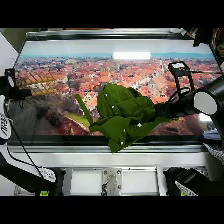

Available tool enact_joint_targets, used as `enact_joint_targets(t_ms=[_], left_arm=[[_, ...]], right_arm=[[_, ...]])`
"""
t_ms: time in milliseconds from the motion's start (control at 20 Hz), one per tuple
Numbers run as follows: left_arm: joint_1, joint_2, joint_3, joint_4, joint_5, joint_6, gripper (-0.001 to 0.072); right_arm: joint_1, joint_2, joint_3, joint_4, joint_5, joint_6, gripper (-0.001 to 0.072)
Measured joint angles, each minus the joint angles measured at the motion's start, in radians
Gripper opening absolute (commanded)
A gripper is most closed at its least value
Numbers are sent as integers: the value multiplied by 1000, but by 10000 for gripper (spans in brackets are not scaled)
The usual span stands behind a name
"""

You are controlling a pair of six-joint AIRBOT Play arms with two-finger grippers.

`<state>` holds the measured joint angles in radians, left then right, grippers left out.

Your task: Fold the clothes and pants, and hang the long-sleeved shirts on hangers.

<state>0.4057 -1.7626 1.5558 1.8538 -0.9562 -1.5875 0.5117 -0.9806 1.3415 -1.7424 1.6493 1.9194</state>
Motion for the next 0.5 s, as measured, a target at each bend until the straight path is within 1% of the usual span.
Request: enact_joint_targets(t_ms=[150, 350, 450, 500], left_arm=[[-35, 114, 0, 2, -33, 29, 14], [-130, 265, 0, 2, -99, 89, 15], [-191, 341, 0, -27, -143, 143, 15], [-222, 380, 0, -65, -167, 195, 15]], right_arm=[[0, 0, 0, 0, 0, 0, 9], [0, 0, 0, 0, 0, 0, 8], [0, 0, 0, 0, 0, 0, 9], [0, 0, 0, 0, 0, 0, 9]])
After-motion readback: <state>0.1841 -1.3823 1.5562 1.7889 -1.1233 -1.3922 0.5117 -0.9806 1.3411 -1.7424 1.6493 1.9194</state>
